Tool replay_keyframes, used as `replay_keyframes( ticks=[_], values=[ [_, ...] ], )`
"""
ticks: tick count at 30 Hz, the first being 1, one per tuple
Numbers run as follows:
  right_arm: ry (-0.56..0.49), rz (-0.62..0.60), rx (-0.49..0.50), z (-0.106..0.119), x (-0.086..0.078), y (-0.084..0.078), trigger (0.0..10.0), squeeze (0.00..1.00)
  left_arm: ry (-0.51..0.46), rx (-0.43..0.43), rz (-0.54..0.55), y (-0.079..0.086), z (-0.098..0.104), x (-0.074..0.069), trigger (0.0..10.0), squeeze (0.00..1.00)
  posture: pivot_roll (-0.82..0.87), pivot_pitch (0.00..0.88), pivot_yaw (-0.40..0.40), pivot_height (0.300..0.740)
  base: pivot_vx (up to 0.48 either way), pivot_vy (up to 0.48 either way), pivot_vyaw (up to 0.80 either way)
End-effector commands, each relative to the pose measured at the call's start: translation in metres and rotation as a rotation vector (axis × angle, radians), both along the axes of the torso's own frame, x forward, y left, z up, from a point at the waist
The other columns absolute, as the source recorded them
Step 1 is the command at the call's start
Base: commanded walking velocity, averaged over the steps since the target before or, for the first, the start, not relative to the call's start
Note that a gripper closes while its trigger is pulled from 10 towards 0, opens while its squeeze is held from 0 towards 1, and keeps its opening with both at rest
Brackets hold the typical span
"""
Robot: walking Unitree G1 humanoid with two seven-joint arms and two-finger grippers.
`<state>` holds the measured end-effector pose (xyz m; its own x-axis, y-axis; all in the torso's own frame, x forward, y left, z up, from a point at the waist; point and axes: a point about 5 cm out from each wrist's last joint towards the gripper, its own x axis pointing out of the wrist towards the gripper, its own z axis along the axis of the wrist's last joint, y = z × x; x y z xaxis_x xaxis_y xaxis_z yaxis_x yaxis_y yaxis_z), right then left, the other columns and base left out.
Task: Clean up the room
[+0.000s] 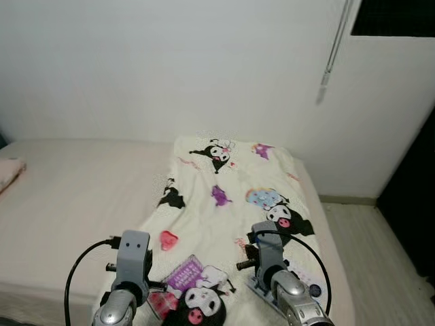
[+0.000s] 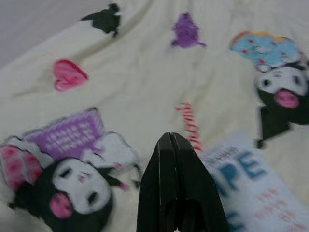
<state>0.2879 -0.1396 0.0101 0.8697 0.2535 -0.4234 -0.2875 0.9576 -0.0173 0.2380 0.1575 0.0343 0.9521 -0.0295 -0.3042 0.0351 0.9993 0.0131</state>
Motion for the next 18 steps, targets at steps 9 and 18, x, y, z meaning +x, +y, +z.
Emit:
replay_keyframes(
  ticks=[9,18],
  values=[
    [0.004,-0.001,0.016,0.0007,-0.0002,0.0019,10.0,0.00,0.005,-0.010,0.020,0.0056,-0.0001,0.0013,10.0,0.00,-0.08,0.000,0.011,0.740,0.000,0.480,0.00],
    [0.002,-0.004,0.015,0.0004,-0.0002,0.0005,10.0,0.00,0.014,0.016,0.005,0.0019,-0.0015,0.0030,10.0,0.00,-0.08,0.000,0.014,0.740,0.000,0.000,0.00]
  ],
)
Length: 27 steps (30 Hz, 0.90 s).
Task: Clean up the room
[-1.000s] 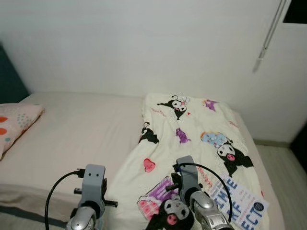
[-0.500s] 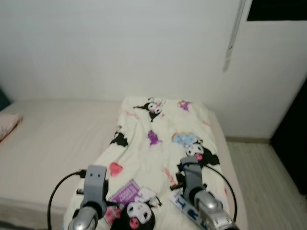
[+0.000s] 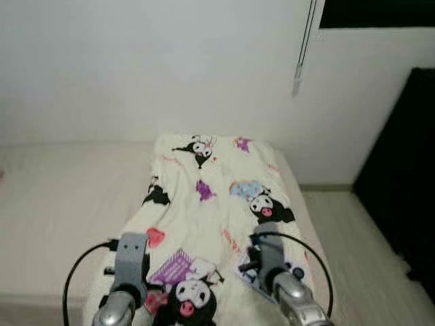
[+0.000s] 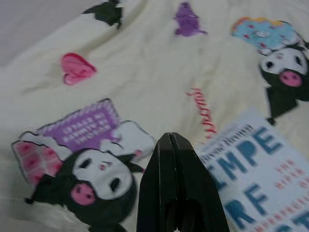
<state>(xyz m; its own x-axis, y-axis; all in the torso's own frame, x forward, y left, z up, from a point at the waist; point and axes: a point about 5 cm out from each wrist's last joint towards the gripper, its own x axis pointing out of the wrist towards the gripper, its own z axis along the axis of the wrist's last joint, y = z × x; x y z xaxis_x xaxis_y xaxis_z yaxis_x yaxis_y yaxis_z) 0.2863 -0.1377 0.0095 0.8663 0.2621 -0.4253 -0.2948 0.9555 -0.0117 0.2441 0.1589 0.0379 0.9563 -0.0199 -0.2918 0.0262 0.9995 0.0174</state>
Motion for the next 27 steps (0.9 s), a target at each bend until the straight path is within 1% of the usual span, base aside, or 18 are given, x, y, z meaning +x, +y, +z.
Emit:
replay_keyframes(
  ticks=[1,3,8,13,18,27],
  values=[
    [-0.005,-0.013,0.010,0.0012,0.0015,-0.0016,10.0,0.00,0.027,0.008,-0.011,-0.0009,-0.0051,-0.0032,10.0,0.00,-0.08,0.000,0.014,0.740,0.000,0.000,0.00],
    [-0.015,-0.023,0.001,0.0022,0.0023,-0.0022,10.0,0.00,0.027,0.002,-0.041,-0.0052,-0.0049,-0.0037,10.0,0.00,-0.09,0.000,0.015,0.740,0.000,0.000,0.00],
    [-0.020,-0.051,-0.016,0.0030,0.0044,-0.0054,10.0,0.00,0.031,-0.003,-0.055,-0.0082,-0.0056,-0.0041,10.0,0.00,-0.09,0.000,0.016,0.740,0.000,0.000,0.00],
    [-0.020,-0.089,-0.020,0.0040,0.0067,-0.0101,10.0,0.00,0.031,-0.007,-0.056,-0.0094,-0.0057,-0.0035,10.0,0.00,-0.09,0.000,0.018,0.740,0.000,0.000,0.00],
    [-0.017,-0.099,-0.015,0.0048,0.0080,-0.0115,10.0,0.00,0.029,-0.009,-0.053,-0.0093,-0.0054,-0.0028,10.0,0.00,-0.09,0.000,0.017,0.740,0.000,0.000,0.00],
    [-0.007,-0.093,0.010,0.0051,0.0085,-0.0084,10.0,0.00,0.023,-0.025,-0.034,-0.0084,-0.0045,-0.0027,10.0,0.00,-0.09,0.000,0.011,0.705,0.000,0.000,0.00]
  ],
)
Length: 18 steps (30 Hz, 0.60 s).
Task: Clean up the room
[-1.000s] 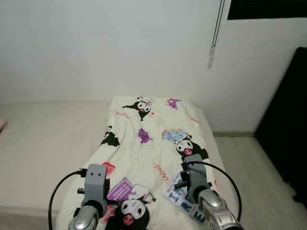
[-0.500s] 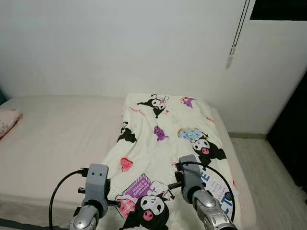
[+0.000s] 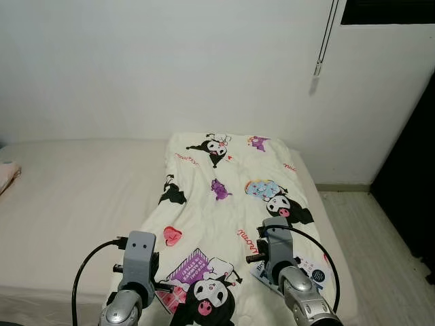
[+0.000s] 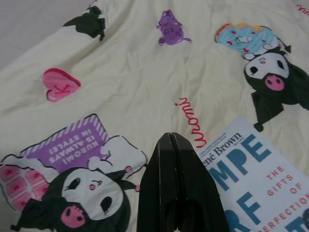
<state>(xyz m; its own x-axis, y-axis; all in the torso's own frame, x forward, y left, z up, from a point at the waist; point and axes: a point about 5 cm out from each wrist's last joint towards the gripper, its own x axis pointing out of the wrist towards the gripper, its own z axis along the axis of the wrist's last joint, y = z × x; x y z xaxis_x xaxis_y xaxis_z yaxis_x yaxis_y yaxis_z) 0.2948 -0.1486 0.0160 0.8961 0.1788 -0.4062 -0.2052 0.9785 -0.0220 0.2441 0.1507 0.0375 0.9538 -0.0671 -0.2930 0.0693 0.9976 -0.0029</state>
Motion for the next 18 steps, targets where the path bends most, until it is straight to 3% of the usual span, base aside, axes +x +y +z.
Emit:
replay_keyframes(
  ticks=[1,18],
  values=[
    [0.016,0.001,0.016,-0.0016,-0.0001,0.0027,10.0,0.00,0.021,-0.005,0.010,-0.0003,-0.0042,-0.0032,10.0,0.00,-0.09,0.000,0.010,0.700,0.000,0.000,0.00],
    [0.021,0.005,0.027,-0.0023,-0.0009,0.0043,10.0,0.00,0.010,-0.003,0.016,-0.0003,-0.0025,-0.0016,10.0,0.00,-0.09,0.000,0.018,0.655,0.000,0.000,0.00]
  ],
)
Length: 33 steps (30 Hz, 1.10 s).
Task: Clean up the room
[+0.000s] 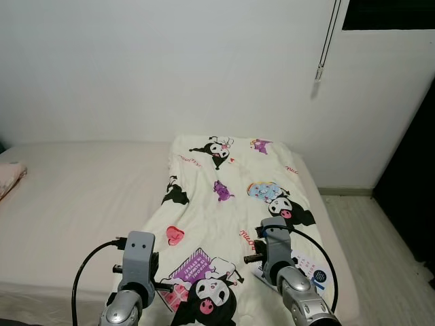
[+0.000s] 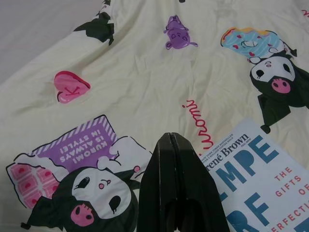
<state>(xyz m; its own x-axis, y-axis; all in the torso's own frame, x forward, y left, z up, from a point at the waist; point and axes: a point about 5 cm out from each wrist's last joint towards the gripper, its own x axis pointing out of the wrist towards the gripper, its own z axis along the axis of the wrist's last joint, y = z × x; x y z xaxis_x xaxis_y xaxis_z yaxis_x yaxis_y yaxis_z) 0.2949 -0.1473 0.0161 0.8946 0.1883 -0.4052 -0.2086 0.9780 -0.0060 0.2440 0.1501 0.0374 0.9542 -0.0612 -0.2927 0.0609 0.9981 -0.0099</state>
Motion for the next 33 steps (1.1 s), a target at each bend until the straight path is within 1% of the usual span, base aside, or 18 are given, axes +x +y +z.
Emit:
replay_keyframes(
  ticks=[1,2,3,5,10,14,19,24,33],
  values=[
    [0.018,0.001,0.009,-0.002,-0.001,0.003,10.0,0.00,0.010,0.011,0.028,0.003,-0.003,-0.001,10.0,0.00,-0.09,0.000,0.017,0.650,0.000,0.000,0.00],
    [0.016,0.002,0.004,-0.002,-0.001,0.002,10.0,0.00,0.013,0.017,0.055,0.006,-0.004,-0.001,10.0,0.00,-0.09,0.000,0.016,0.645,0.000,0.000,0.00],
    [0.016,0.002,0.004,-0.002,-0.001,0.002,10.0,0.00,0.013,0.017,0.055,0.006,-0.004,-0.001,10.0,0.00,-0.09,0.000,0.016,0.645,0.000,0.000,0.00],
    [0.005,0.005,-0.006,-0.001,0.000,0.001,10.0,0.00,0.029,0.038,0.110,0.013,-0.007,-0.001,10.0,0.00,-0.09,0.000,0.014,0.636,0.000,0.000,0.00],
    [-0.006,0.014,-0.022,0.001,0.002,0.000,10.0,0.00,0.077,0.061,0.200,0.024,-0.014,-0.001,10.0,0.00,-0.09,0.000,0.014,0.636,0.000,0.000,0.00],
    [-0.010,0.020,-0.024,0.002,0.003,0.001,10.0,0.00,0.089,0.066,0.218,0.026,-0.015,-0.001,10.0,0.00,-0.09,0.000,0.015,0.636,0.000,0.000,0.00],
    [-0.010,0.027,-0.025,0.002,0.004,0.003,10.0,0.00,0.097,0.071,0.214,0.027,-0.015,-0.001,10.0,0.00,-0.08,0.000,0.017,0.636,0.000,0.000,0.00],
    [-0.003,0.037,-0.027,0.001,0.002,0.004,10.0,0.00,0.089,0.066,0.198,0.025,-0.015,-0.003,10.0,0.00,-0.07,0.004,0.015,0.617,0.000,0.000,0.00],
    [-0.004,0.033,-0.024,0.000,0.001,0.004,10.0,0.00,0.093,0.075,0.151,0.022,-0.016,-0.005,10.0,0.00,-0.07,0.004,0.016,0.617,0.000,0.000,0.00]
  ],
)
